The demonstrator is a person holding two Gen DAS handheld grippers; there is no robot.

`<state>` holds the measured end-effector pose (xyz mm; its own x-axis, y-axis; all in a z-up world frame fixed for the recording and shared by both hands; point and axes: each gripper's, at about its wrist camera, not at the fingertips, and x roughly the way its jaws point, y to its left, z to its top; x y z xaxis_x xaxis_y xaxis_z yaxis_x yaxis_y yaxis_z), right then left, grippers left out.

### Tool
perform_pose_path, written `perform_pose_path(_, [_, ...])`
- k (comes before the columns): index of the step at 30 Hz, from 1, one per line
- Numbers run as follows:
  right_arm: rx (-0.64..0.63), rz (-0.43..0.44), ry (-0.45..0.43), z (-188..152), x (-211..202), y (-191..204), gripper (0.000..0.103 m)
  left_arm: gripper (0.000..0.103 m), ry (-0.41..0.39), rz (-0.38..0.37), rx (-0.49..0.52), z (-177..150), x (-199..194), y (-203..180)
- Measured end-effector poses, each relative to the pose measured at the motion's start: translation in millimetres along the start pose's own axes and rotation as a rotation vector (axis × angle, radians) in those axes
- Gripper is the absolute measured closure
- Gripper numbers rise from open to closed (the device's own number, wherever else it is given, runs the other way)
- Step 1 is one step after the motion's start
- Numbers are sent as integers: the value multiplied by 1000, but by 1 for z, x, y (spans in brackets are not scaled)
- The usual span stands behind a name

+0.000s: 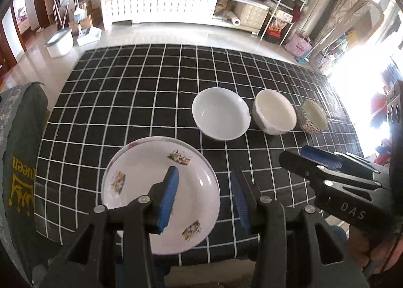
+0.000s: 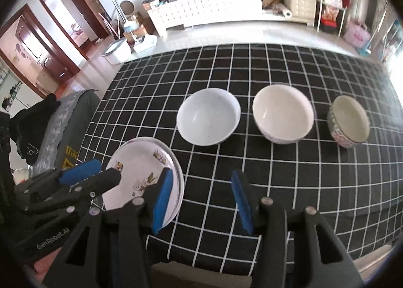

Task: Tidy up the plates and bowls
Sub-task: 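Move the left gripper to the white red-marked bowl and grasp its rim, then lift the white bowl with the left gripper toward the plate stack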

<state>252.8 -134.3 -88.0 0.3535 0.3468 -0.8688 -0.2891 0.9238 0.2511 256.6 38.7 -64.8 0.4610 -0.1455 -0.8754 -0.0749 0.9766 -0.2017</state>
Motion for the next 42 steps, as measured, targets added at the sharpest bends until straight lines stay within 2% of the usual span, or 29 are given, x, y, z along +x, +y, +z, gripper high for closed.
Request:
perform_pose_path(6, [62, 50, 66, 31, 29, -19, 50, 63, 80, -27, -25, 34, 37, 2])
perform_pose_path(10, [78, 52, 111, 53, 47, -29, 50, 63, 121, -16, -39, 57, 63, 7])
perform_pose_path(16, [93, 38, 155, 76, 72, -41, 50, 63, 178, -61, -99, 86, 96, 23])
perform_pose_path(22, [100, 45, 201, 82, 98, -47, 50, 63, 222, -81, -110, 99, 122, 27])
perform_pose_path(29, [97, 14, 227, 80, 113, -53, 50, 63, 249, -77, -96, 101, 144, 23])
perform_pose_path(30, [97, 12, 221, 79, 113, -54, 51, 66, 248, -77, -93, 101, 146, 22])
perform_pose_path(32, [94, 11, 214, 80, 113, -57, 62, 69, 253, -78, -86, 99, 151, 19])
perform_pose_path(34, [86, 2, 206, 79, 114, -60, 68, 73, 257, -78, -83, 99, 155, 19])
perform_pose_path(37, [93, -13, 210, 77, 117, -67, 74, 80, 259, -78, -76, 97, 157, 16])
perform_pose_path(40, [105, -9, 213, 74, 118, -68, 83, 85, 250, -50, -55, 96, 159, 10])
perform_pose_path(42, [75, -35, 199, 72, 117, -65, 86, 90, 243, -20, -29, 96, 160, 8])
